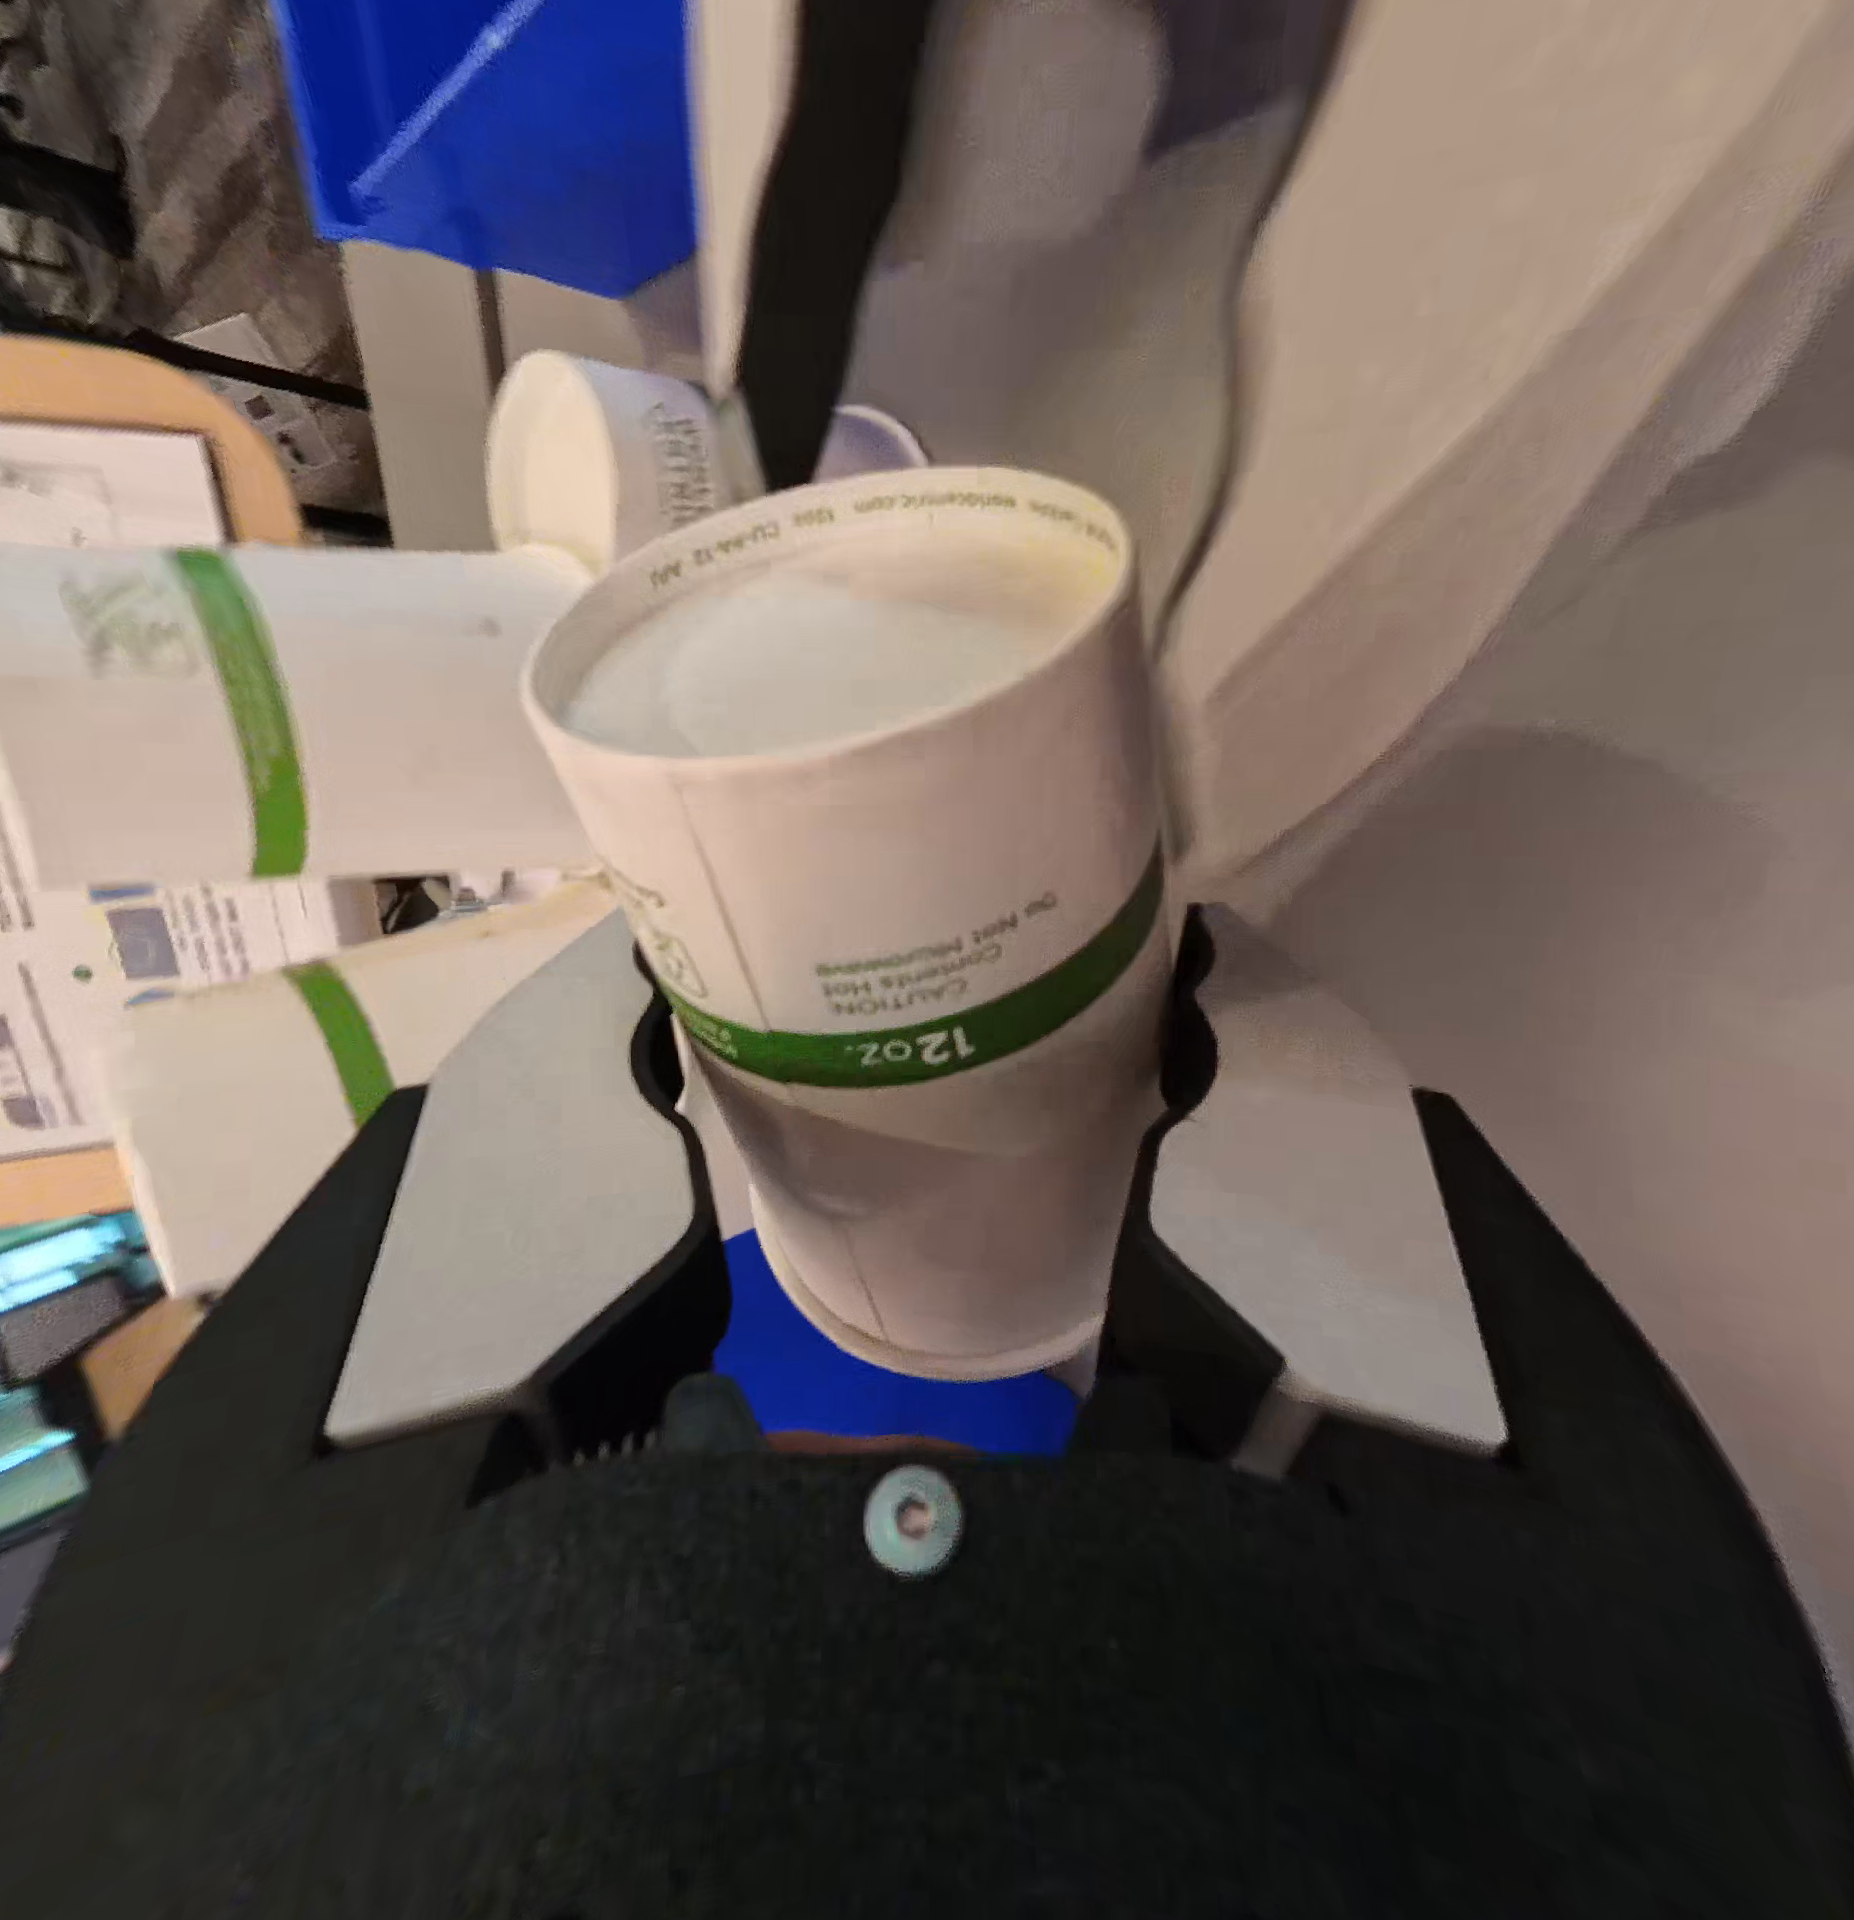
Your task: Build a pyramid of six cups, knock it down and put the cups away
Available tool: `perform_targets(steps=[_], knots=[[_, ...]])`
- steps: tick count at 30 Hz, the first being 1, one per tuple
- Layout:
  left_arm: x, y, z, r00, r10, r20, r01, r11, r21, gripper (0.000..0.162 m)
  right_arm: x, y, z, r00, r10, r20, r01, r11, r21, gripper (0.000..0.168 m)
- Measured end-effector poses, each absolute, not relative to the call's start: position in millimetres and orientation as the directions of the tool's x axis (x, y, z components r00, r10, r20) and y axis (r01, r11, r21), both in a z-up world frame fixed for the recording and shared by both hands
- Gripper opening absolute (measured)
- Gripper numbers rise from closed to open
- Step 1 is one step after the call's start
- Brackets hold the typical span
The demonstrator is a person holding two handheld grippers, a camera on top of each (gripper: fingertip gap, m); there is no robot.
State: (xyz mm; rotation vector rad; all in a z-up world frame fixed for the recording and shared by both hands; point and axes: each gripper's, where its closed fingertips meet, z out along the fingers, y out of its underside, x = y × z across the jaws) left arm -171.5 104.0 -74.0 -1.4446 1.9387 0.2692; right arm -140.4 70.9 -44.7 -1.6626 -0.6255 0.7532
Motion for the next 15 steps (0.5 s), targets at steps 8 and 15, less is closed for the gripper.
perform_targets(steps=[8,15], knots=[[-166,174,86,0.585,-0.768,-0.261,-0.373,0.032,-0.927,0.092,-147,46,-72,0.64,0.756,-0.14,0.06,-0.23,-0.971,0.074],[-153,247,129,0.819,-0.551,-0.16,-0.226,-0.054,-0.973,0.092,-173,33,-127,0.568,0.822,-0.034,0.298,-0.245,-0.923,0.066]])
